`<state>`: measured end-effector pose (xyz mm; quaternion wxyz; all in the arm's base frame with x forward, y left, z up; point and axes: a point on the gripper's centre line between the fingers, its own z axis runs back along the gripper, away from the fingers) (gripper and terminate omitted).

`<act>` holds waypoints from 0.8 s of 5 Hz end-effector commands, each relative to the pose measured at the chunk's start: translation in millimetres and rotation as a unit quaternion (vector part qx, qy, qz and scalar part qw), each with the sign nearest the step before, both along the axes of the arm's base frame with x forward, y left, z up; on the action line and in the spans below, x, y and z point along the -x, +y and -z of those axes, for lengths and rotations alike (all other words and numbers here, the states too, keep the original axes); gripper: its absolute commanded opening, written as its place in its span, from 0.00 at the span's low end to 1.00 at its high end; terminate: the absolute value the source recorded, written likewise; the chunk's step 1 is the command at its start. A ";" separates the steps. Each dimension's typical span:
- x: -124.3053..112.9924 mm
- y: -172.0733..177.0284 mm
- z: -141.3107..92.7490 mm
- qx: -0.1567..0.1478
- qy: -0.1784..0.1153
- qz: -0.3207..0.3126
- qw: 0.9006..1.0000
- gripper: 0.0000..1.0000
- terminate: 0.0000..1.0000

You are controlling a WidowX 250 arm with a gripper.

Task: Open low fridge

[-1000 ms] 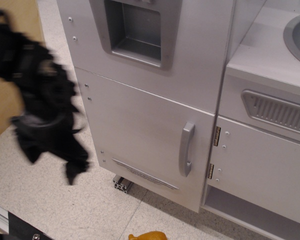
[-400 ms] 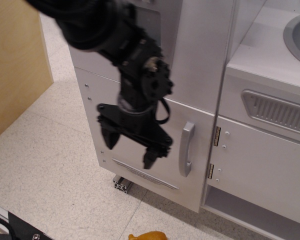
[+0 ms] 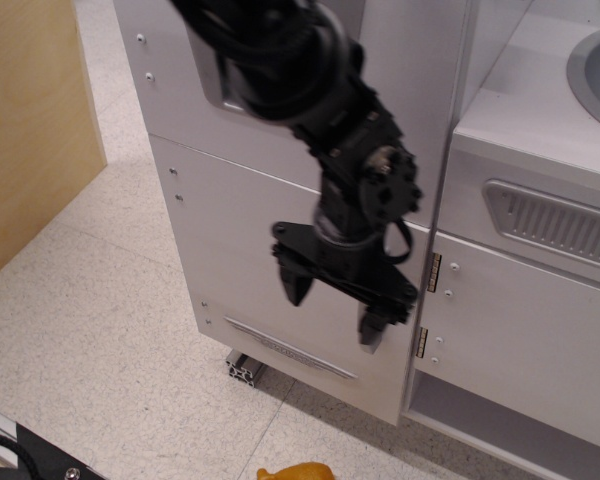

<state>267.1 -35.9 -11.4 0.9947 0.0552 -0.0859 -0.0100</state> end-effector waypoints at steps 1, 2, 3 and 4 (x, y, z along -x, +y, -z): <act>-38.1 -12.4 0.2 0.019 -0.054 -0.015 0.998 1.00 0.00; -50.8 -8.9 6.6 0.027 -0.055 -0.038 0.997 1.00 0.00; -50.2 -7.9 13.3 0.015 -0.066 -0.025 0.997 1.00 0.00; -47.5 -6.6 17.3 0.015 -0.072 -0.008 0.997 0.00 0.00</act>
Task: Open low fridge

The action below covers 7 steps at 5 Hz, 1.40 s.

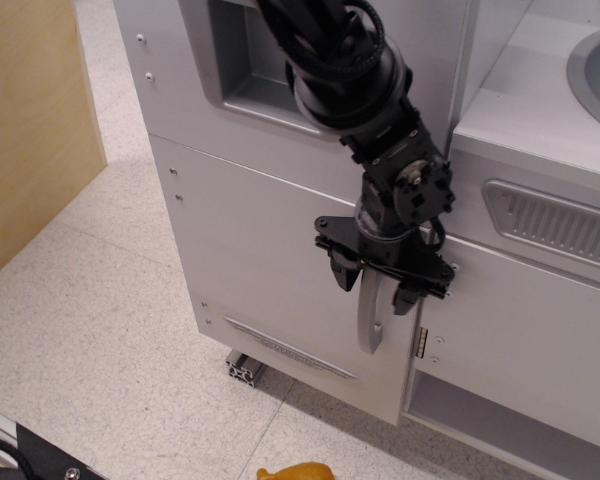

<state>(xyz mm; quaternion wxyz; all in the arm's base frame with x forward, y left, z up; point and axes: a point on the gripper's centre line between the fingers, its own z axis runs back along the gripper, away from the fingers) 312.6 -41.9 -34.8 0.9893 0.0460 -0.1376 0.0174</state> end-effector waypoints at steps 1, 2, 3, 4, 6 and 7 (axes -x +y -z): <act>2.4 0.5 -4.5 0.004 -0.014 0.028 0.999 0.00 0.00; 13.2 3.1 -3.0 0.001 -0.012 0.045 0.999 0.00 0.00; 29.9 12.9 -4.6 -0.007 -0.009 0.059 0.998 0.00 0.00; 52.7 26.4 -14.2 0.001 0.011 0.067 0.998 0.00 0.00; 85.1 47.6 -66.2 -0.027 0.022 0.025 0.999 1.00 0.00; 84.8 45.0 -100.3 -0.021 0.019 0.031 0.999 1.00 0.00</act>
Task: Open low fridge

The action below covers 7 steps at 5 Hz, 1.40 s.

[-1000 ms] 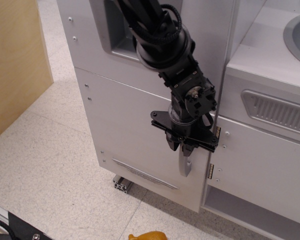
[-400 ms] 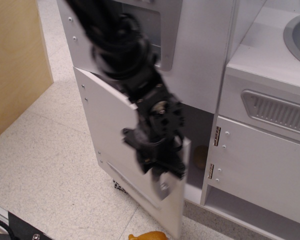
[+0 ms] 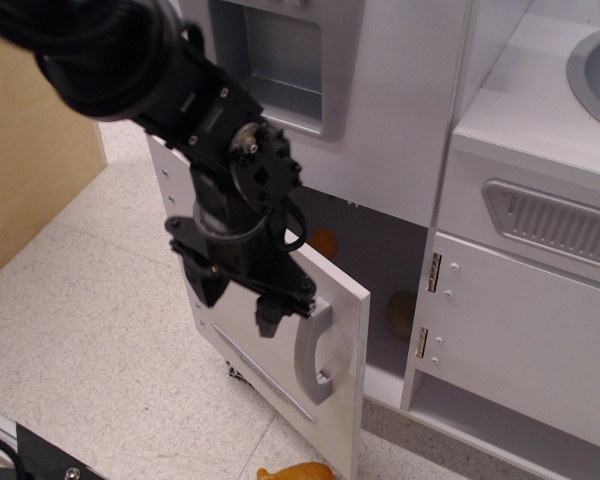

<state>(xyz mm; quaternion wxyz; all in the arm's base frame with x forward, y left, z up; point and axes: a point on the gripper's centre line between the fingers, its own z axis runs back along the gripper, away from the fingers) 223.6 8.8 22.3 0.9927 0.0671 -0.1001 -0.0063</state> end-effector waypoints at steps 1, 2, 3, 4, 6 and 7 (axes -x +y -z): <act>-23.8 -21.7 -60.1 0.042 -0.031 0.007 0.999 1.00 0.00; -48.4 -38.0 -58.9 0.055 -0.051 0.001 0.997 1.00 0.00; -72.8 -54.8 -44.2 0.059 -0.059 -0.012 0.996 1.00 0.00; -87.6 -67.9 -21.3 0.068 -0.031 0.005 0.997 1.00 0.00; -89.5 -60.5 37.3 0.048 -0.004 0.005 0.999 1.00 0.00; -73.7 -49.6 58.3 0.030 0.019 0.014 0.999 1.00 0.00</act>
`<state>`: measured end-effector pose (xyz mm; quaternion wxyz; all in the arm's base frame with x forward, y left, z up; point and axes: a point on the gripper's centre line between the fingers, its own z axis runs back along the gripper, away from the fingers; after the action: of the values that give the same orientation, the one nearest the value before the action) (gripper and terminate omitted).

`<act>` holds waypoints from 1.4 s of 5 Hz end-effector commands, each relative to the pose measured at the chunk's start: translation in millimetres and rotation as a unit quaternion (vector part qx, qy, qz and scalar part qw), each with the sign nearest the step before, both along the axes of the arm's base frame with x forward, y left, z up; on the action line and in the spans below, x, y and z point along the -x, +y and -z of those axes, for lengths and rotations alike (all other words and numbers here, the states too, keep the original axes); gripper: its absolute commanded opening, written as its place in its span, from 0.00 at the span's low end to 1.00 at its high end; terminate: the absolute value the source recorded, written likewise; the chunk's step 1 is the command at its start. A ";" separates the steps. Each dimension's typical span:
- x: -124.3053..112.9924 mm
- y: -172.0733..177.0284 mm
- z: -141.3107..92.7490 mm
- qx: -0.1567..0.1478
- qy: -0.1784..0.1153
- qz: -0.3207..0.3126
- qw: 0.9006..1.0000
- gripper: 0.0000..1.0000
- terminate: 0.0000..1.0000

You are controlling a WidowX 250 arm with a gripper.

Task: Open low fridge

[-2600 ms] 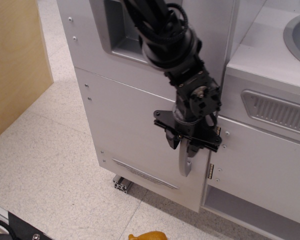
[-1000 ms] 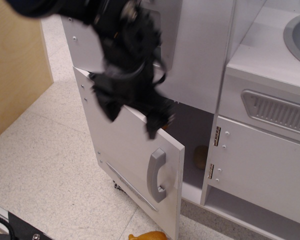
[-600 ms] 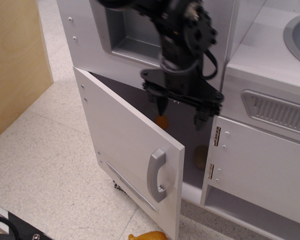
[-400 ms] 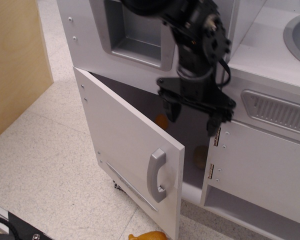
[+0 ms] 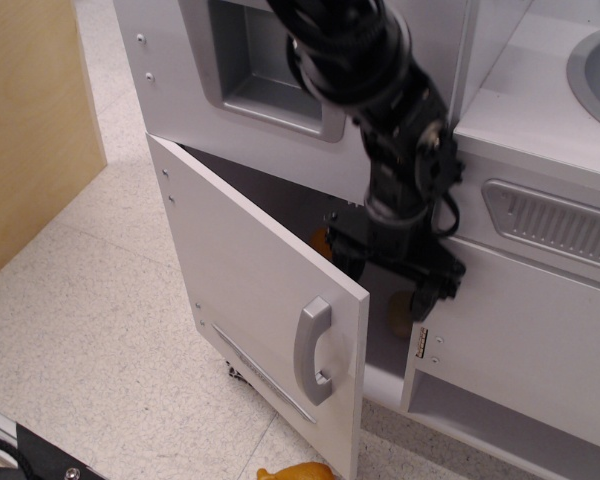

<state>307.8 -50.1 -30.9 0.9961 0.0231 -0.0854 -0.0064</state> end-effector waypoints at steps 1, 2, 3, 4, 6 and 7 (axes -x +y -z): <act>34.0 25.6 9.9 -0.015 0.023 0.026 0.999 1.00 0.00; 54.1 44.5 8.4 -0.017 0.031 0.033 0.999 1.00 0.00; 75.5 68.8 5.5 -0.026 0.032 0.046 0.998 1.00 0.00; 90.6 91.7 0.5 -0.029 0.034 0.052 0.998 1.00 0.00; 107.3 140.0 -7.0 -0.046 0.021 0.032 0.998 1.00 0.00; 111.2 160.3 -7.3 -0.061 0.014 0.025 0.998 1.00 0.00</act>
<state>194.5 108.7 -35.3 0.9948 0.0765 -0.0556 -0.0386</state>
